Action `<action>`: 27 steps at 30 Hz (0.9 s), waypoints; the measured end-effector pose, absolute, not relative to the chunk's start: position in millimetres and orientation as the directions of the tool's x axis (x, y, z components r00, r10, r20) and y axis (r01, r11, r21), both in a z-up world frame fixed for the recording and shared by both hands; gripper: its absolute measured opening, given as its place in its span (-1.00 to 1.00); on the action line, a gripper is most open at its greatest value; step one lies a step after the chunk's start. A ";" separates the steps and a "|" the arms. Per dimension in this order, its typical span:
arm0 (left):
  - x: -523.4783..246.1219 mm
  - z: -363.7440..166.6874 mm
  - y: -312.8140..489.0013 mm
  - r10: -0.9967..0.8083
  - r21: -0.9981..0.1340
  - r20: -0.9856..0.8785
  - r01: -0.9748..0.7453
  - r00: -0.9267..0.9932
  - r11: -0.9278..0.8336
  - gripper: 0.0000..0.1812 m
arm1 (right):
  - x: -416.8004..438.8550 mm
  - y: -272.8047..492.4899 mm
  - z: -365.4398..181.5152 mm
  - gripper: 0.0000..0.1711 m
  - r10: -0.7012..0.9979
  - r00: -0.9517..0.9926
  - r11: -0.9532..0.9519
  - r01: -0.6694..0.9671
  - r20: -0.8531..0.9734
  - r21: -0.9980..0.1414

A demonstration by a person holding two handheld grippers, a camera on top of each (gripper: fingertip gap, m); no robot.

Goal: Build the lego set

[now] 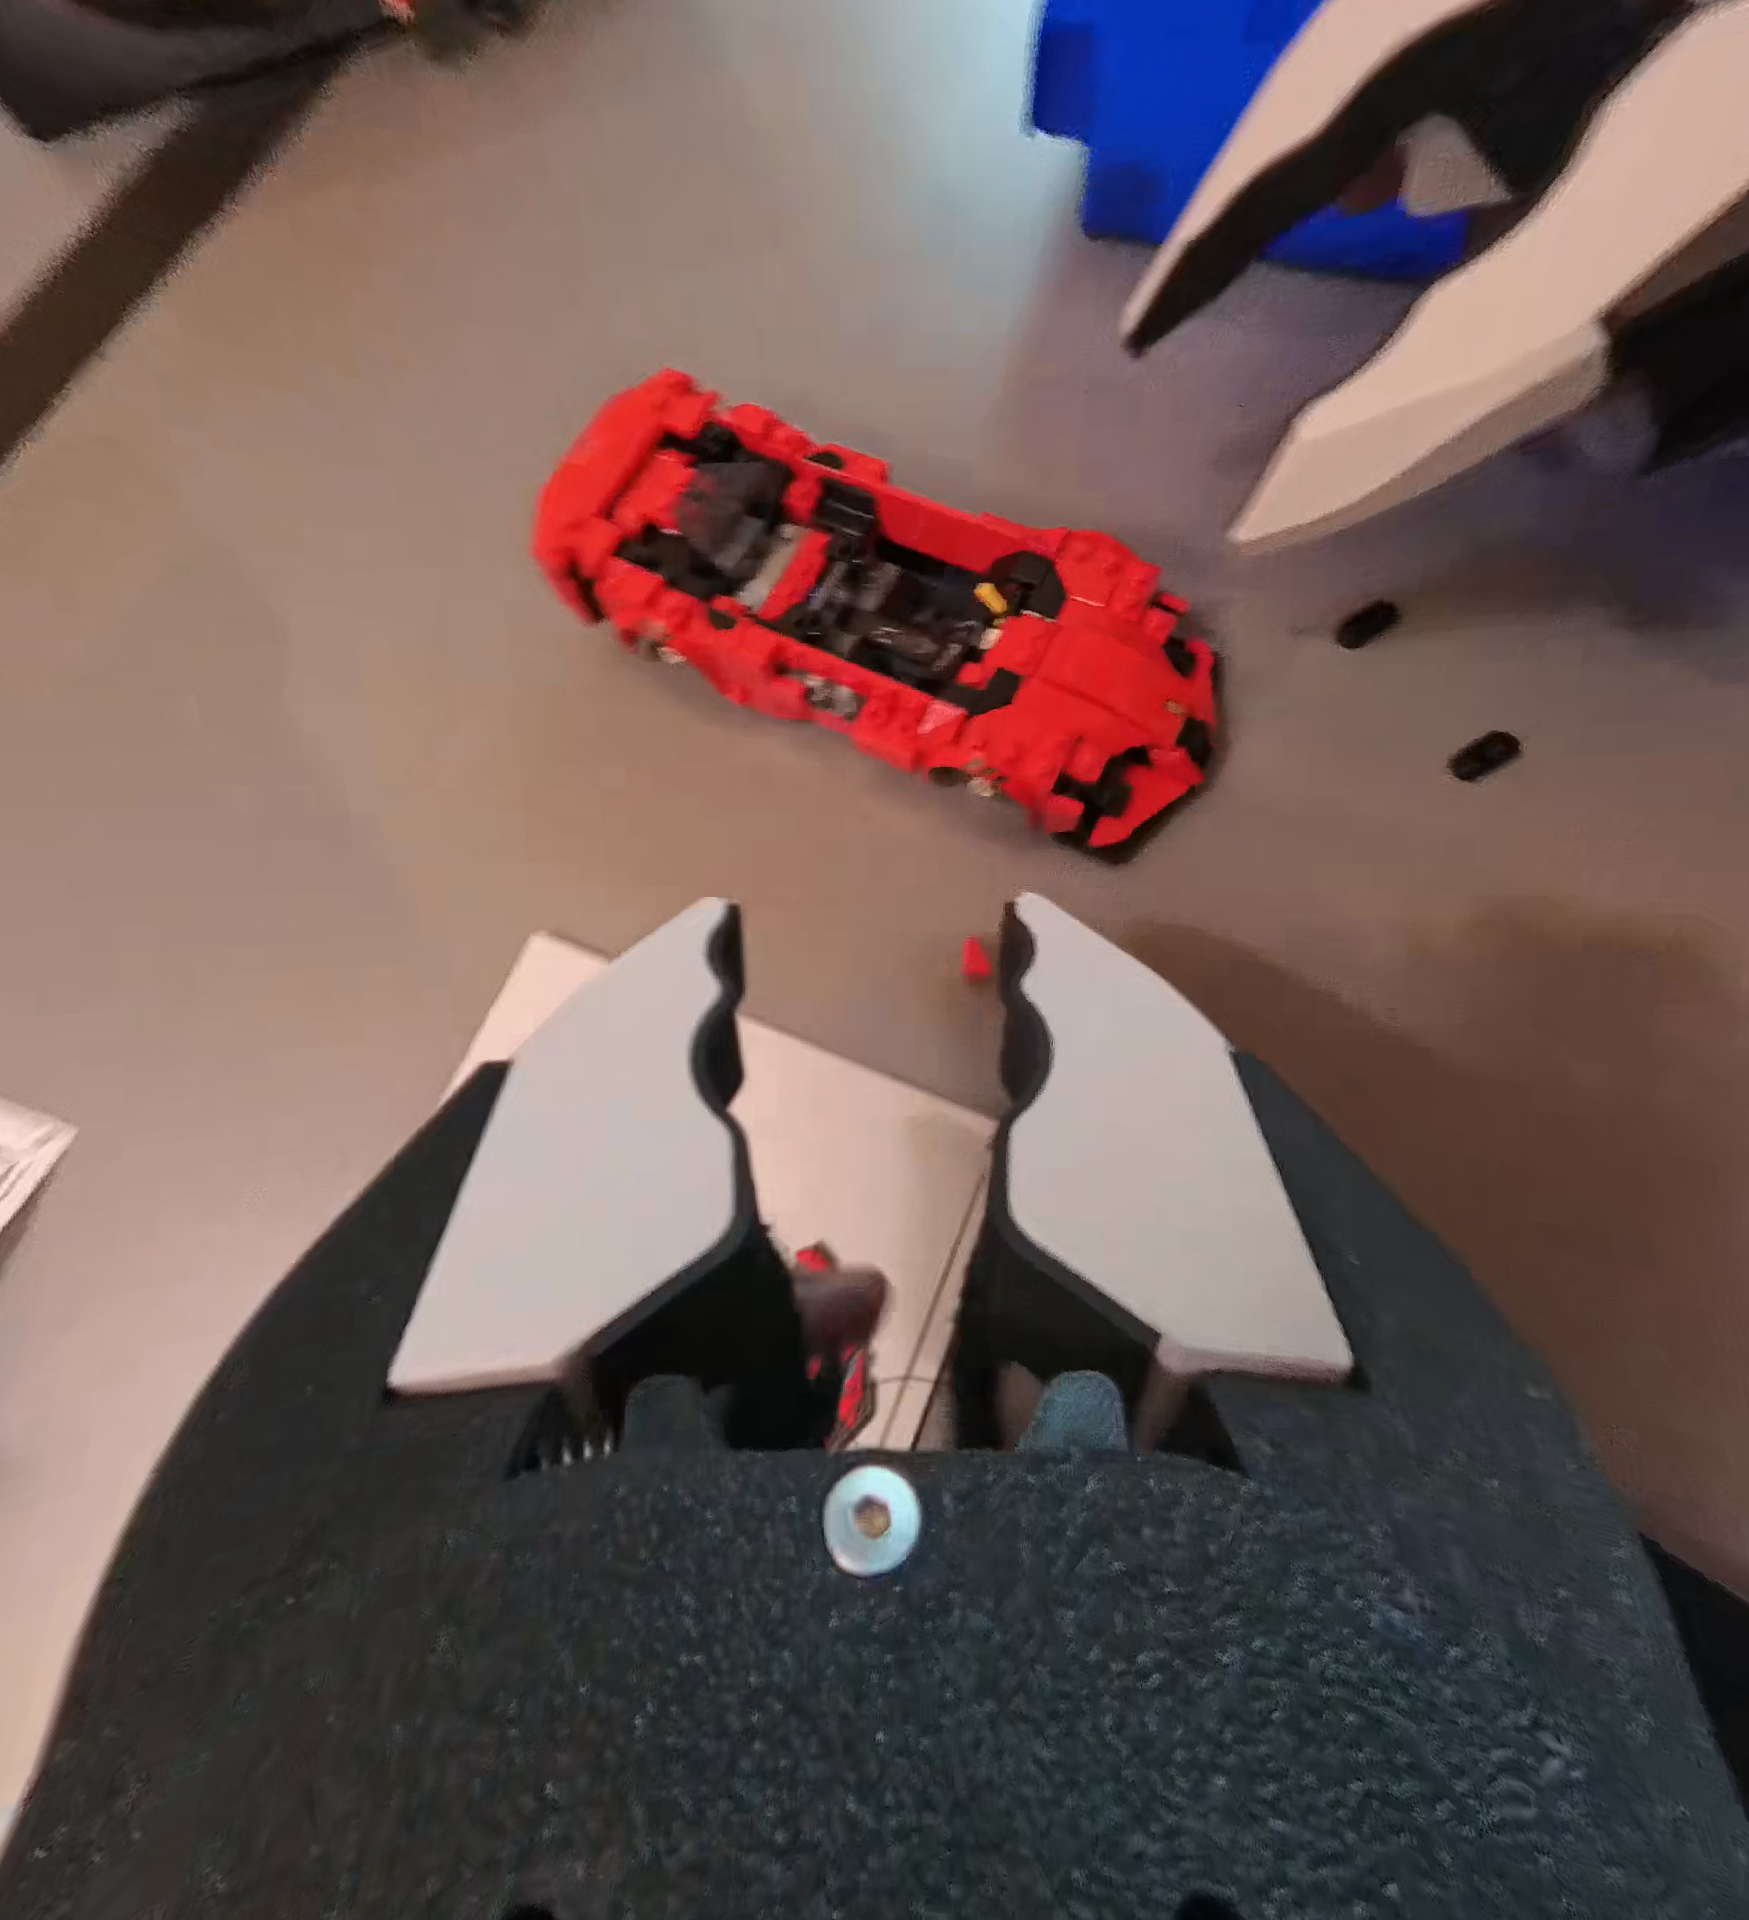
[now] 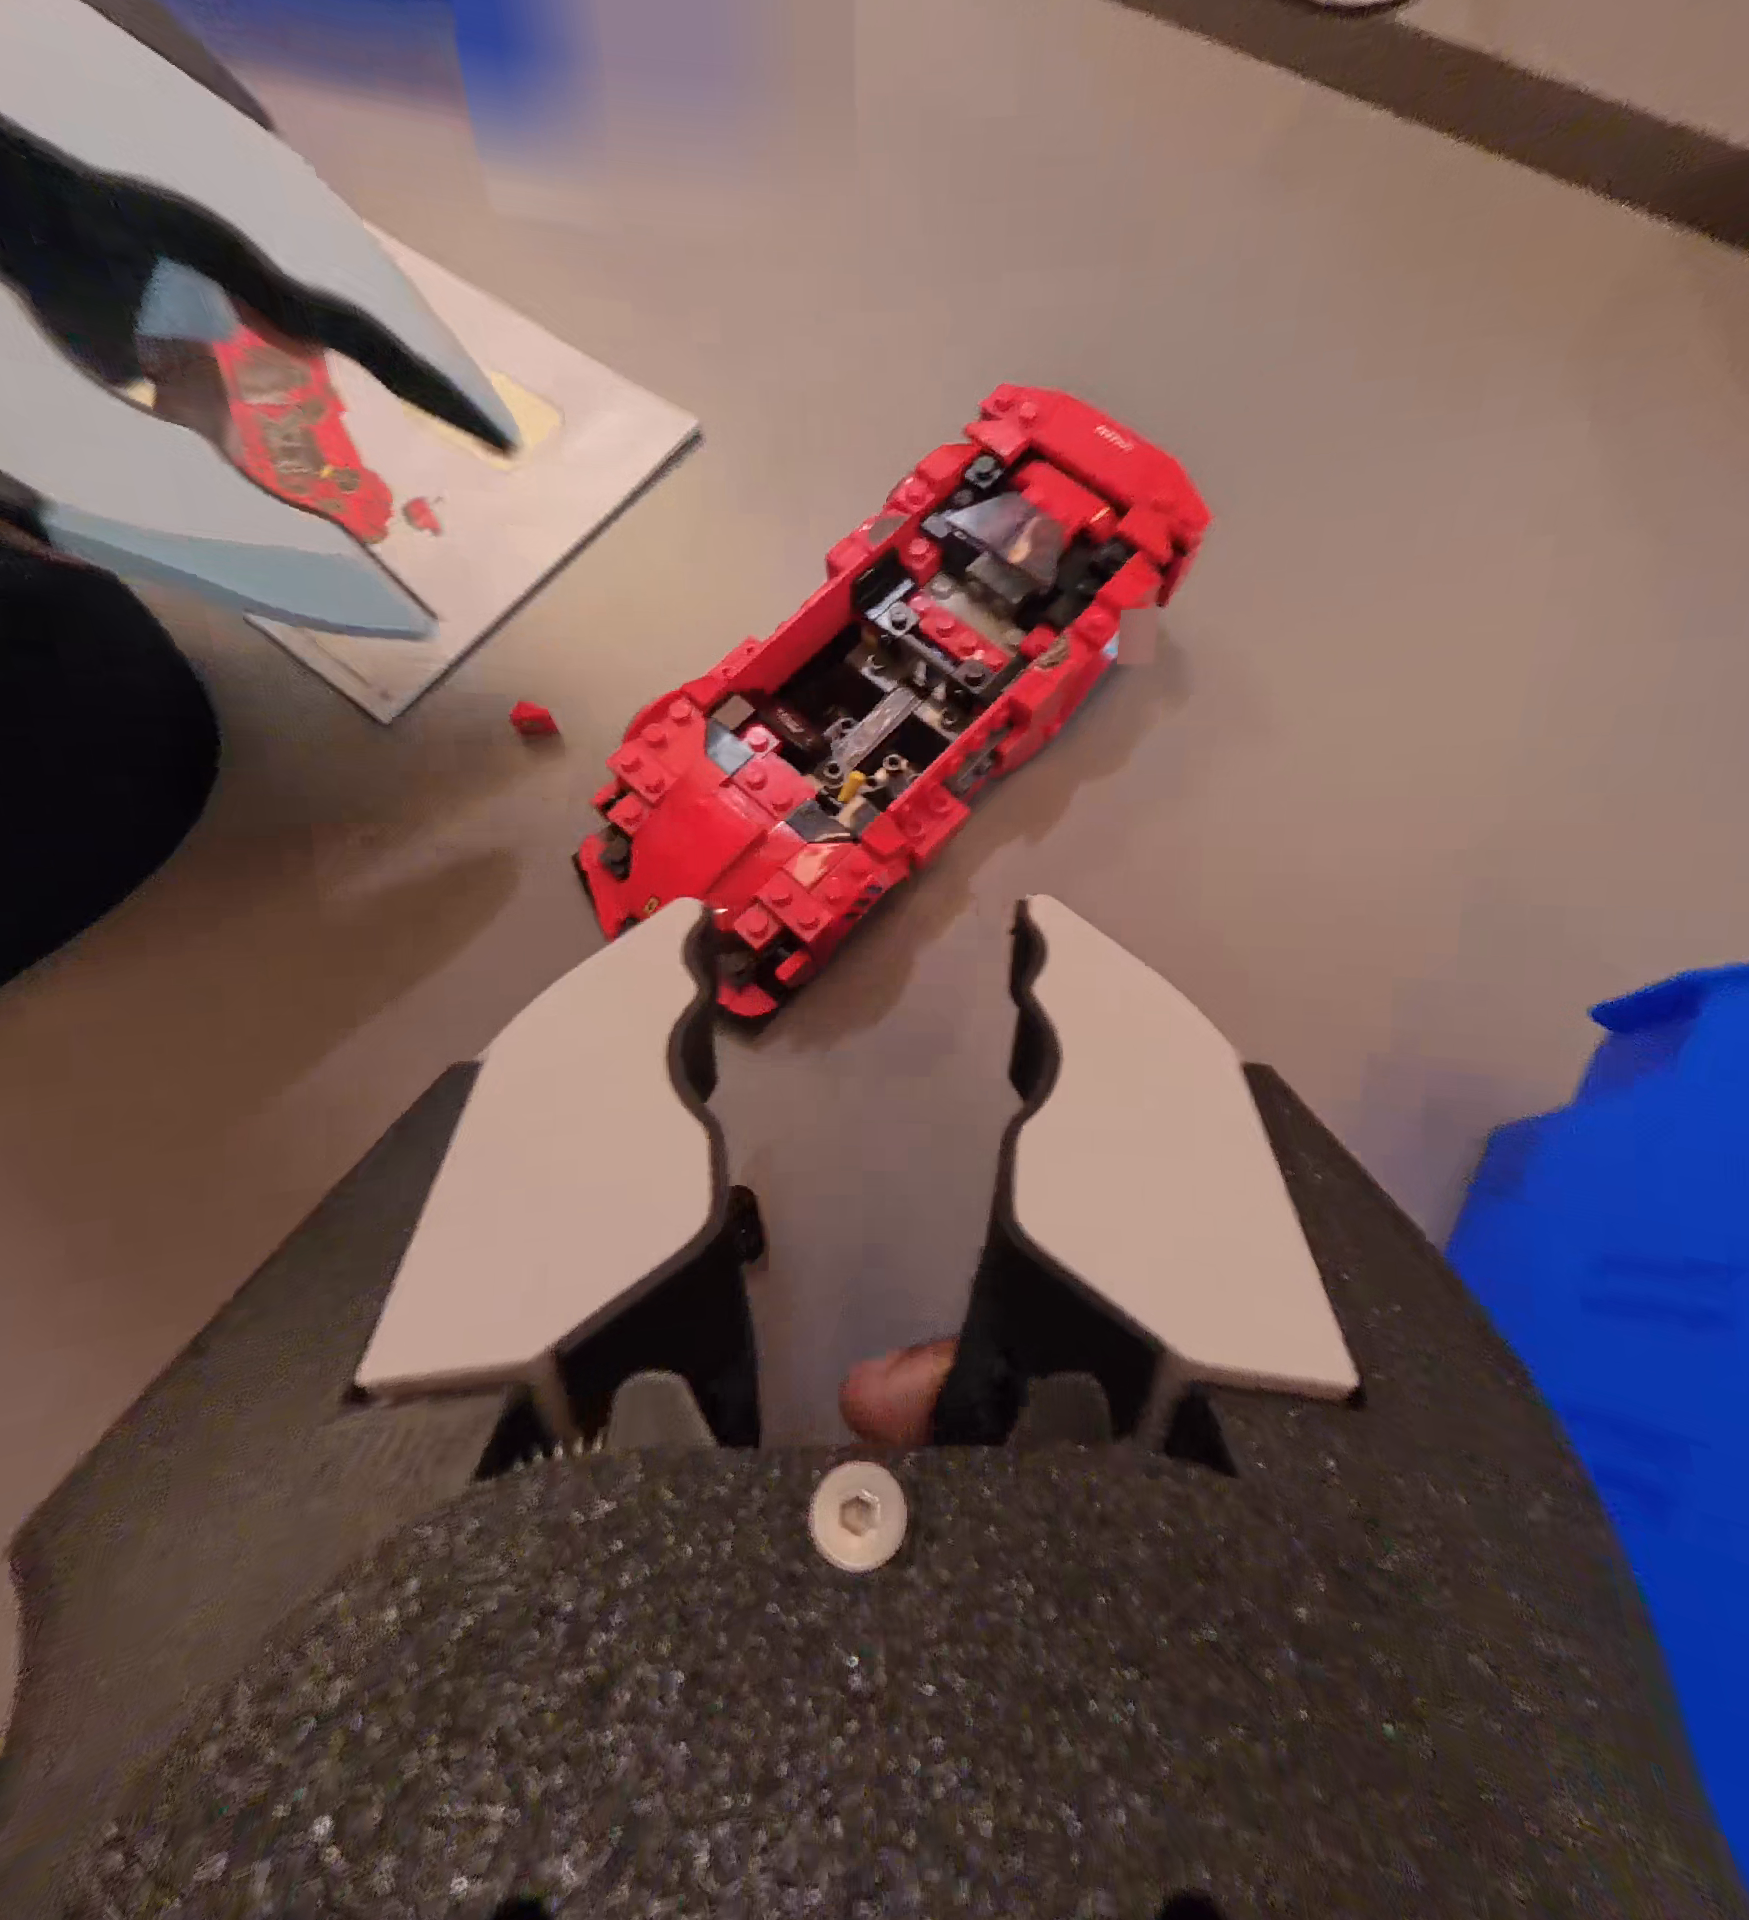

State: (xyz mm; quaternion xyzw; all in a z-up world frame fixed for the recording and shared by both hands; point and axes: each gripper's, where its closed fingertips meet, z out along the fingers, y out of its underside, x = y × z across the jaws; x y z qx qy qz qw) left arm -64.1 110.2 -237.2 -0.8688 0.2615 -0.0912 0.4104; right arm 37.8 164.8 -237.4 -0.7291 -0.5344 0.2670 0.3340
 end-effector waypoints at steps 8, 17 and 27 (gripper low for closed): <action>-111.8 -183.1 78.8 -0.310 -0.916 0.055 -0.076 0.949 -0.395 0.15 | 31.6 153.8 -181.6 -0.65 0.927 0.375 -0.072 0.259 0.031 -0.963; -159.1 -158.3 54.5 -0.228 -0.955 0.041 -0.029 0.973 -0.294 0.38 | 32.0 144.5 -167.6 0.07 0.934 0.348 0.025 0.160 0.080 -0.987; -140.8 -176.9 40.1 -0.247 -0.965 0.042 -0.025 0.968 -0.262 0.18 | 25.8 156.8 -106.1 0.43 0.901 0.432 0.089 -0.089 0.042 -0.992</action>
